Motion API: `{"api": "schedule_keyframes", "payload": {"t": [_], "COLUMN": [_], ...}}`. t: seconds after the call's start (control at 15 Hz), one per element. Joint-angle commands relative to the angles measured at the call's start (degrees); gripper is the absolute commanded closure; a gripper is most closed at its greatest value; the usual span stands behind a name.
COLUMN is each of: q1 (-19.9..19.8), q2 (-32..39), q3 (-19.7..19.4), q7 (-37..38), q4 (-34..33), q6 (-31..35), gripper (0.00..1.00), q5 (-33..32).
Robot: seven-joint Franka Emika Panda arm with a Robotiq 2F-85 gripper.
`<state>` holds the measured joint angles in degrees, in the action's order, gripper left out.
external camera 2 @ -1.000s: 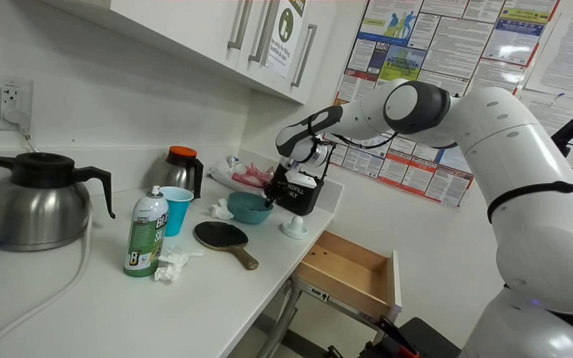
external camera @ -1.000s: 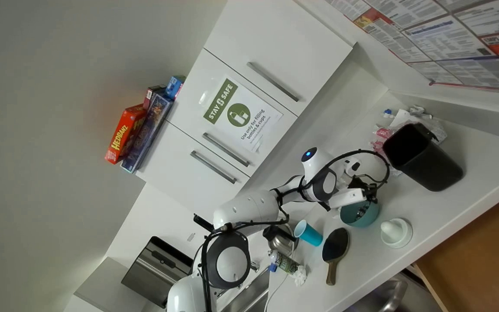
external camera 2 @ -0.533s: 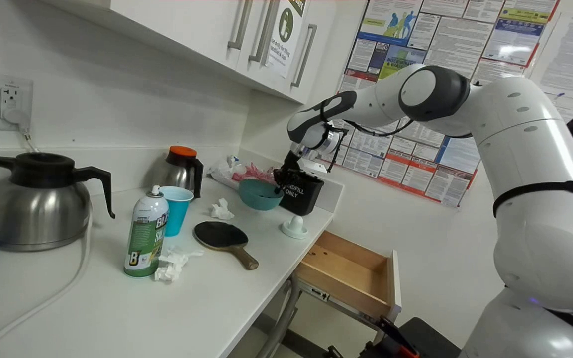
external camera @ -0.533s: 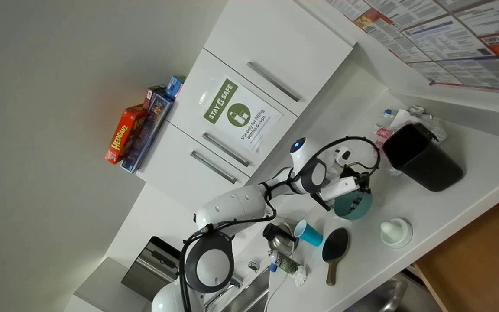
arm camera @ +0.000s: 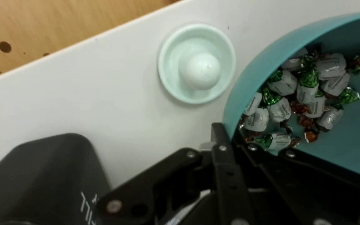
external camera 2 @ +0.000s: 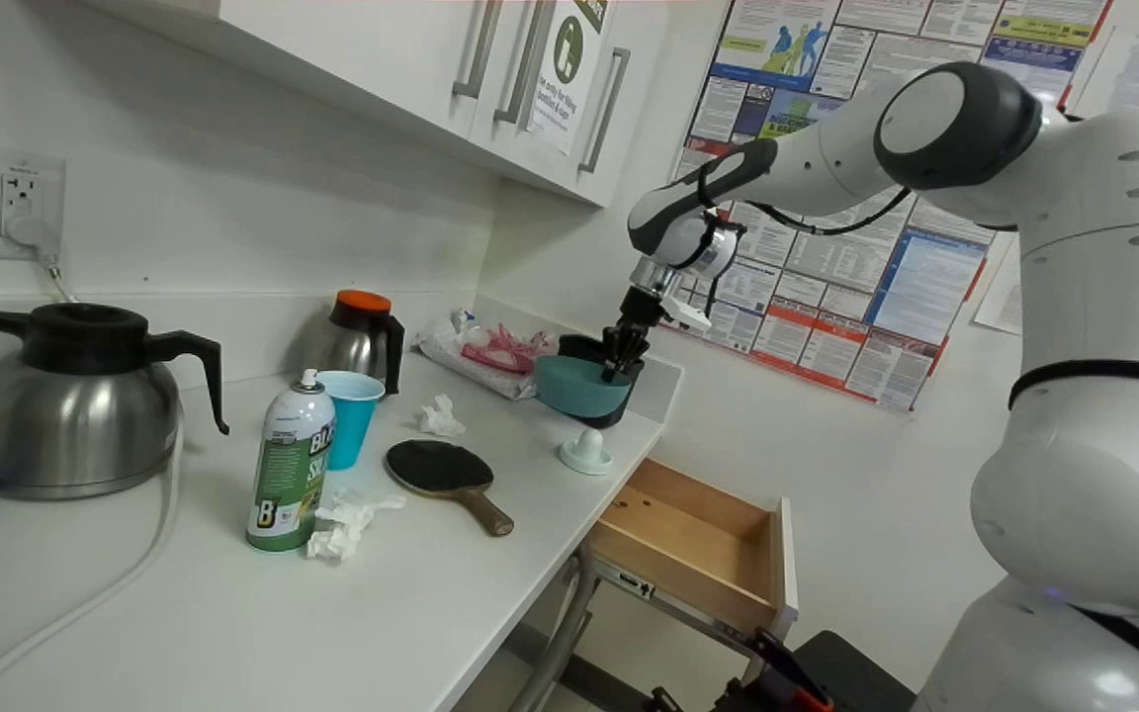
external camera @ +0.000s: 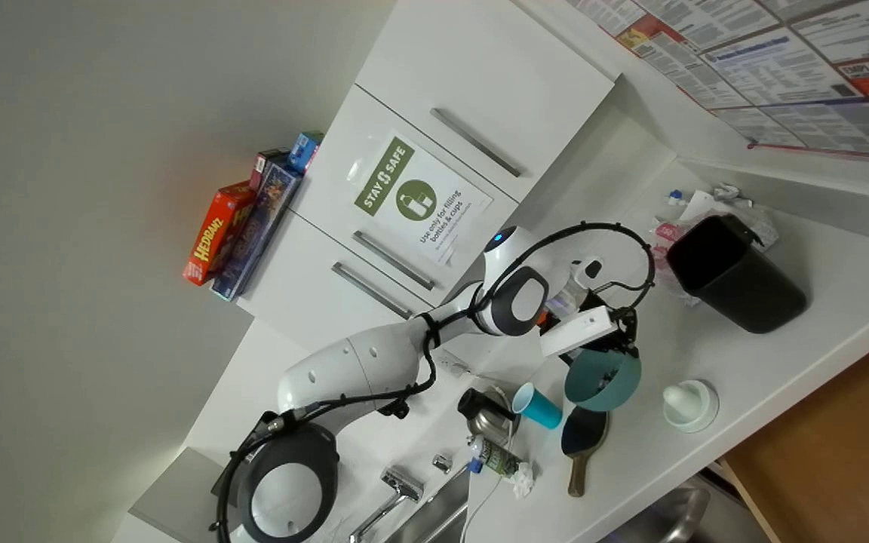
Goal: Put the teal bowl in the open drawer
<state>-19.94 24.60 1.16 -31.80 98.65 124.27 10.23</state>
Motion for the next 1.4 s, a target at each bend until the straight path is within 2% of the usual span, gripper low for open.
{"api": "schedule_keyframes", "payload": {"t": [0.0,0.27,0.47,0.67,0.87,0.93,1.0,1.33], "q1": [-1.0,-1.73,-3.23,-6.03,-8.77,-9.04,-7.62,-8.15], "q2": [-10.49,-16.3,-17.88,-16.91,-15.14,-14.96,-15.0,-14.88], "q3": [-3.16,-8.68,-12.42,-14.51,-15.5,-15.89,-16.47,-16.68], "q7": [-5.83,-15.26,-22.55,-33.71,-44.06,-45.77,-42.44,-44.56], "q4": [12.81,21.6,25.69,26.97,25.17,24.63,25.64,25.5], "q6": [0.77,4.22,11.06,16.39,15.28,14.15,15.2,15.15], "gripper": [0.99,0.99,0.99,0.99,0.99,0.99,0.96,0.96], "q5": [-0.39,-3.17,-0.92,7.08,16.39,17.6,14.74,16.2]}}
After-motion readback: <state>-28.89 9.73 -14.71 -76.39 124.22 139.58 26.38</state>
